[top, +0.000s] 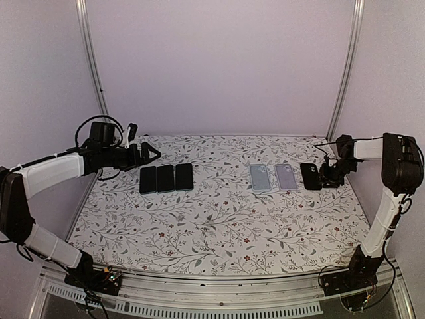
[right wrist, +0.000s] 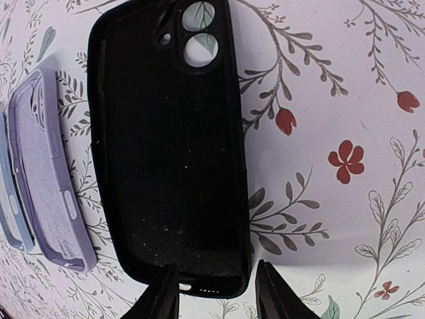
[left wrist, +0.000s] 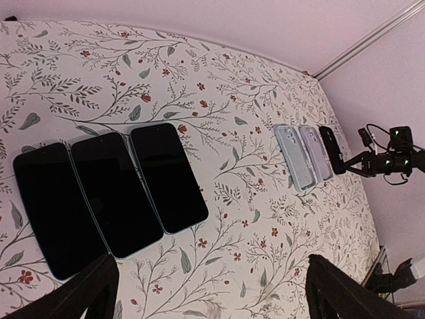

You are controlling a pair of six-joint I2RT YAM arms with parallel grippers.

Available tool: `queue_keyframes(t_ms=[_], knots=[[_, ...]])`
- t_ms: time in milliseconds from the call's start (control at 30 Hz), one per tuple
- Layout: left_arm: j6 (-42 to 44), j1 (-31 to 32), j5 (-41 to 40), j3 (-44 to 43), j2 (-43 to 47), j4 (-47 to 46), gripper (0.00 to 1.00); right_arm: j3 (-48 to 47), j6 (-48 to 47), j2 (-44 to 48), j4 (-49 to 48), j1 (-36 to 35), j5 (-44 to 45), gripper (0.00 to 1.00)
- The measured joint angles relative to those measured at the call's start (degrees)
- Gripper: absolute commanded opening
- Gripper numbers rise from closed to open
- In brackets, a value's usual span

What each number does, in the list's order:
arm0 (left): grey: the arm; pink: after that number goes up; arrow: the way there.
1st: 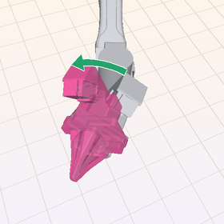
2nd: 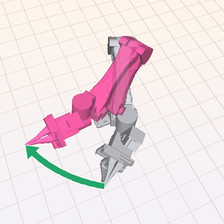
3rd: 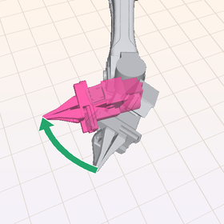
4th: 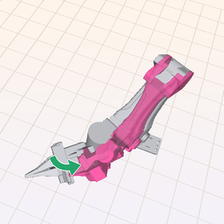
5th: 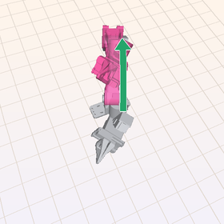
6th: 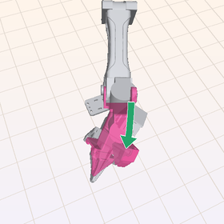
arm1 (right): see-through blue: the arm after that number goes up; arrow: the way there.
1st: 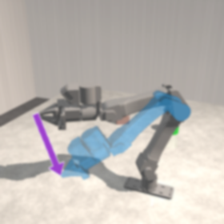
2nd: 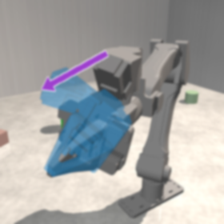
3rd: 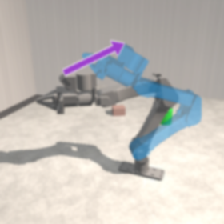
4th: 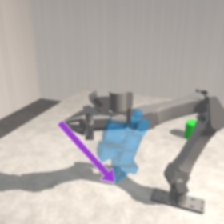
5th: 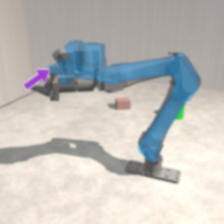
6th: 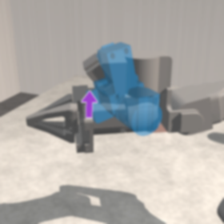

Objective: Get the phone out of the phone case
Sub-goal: Place the phone case at the center of the board, then reset both arms

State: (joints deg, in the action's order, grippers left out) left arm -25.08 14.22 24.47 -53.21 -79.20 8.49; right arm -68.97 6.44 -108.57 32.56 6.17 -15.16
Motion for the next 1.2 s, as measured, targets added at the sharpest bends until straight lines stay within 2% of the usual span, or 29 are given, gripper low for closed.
queue_keyframes(t_ms=[133, 267, 467, 833, 1000, 1200], knots=[[0.0, 0.0, 0.0, 0.2, 0.0, -0.1, 0.99, 0.0, 0.2, 0.0, 0.0, 0.0, 0.7, 0.49], [0.0, 0.0, 0.0, 0.4, 0.0, -0.1, 0.99, 0.0, 0.3, 0.2, 0.0, 0.0, 1.9, 0.59], [0.0, 0.2, -0.3, 0.4, 0.0, -0.1, 1.0, 0.1, 0.9, 3.0, -0.8, -0.2, 4.1, 0.98], [1.2, 4.4, -5.8, 0.5, 0.5, -0.1, 0.99, 8.3, 2.4, 20.2, -10.4, -1.4, 5.0, 0.99], [2.4, 6.6, -10.4, 1.1, 3.4, -1.0, 0.99, 14.8, 3.5, 27.7, -18.2, -2.7, 4.8, 0.99], [3.3, 7.9, -16.3, 5.8, 7.2, -6.3, 0.99, 25.8, 4.7, 37.1, -30.5, -3.5, 4.6, 0.99]])
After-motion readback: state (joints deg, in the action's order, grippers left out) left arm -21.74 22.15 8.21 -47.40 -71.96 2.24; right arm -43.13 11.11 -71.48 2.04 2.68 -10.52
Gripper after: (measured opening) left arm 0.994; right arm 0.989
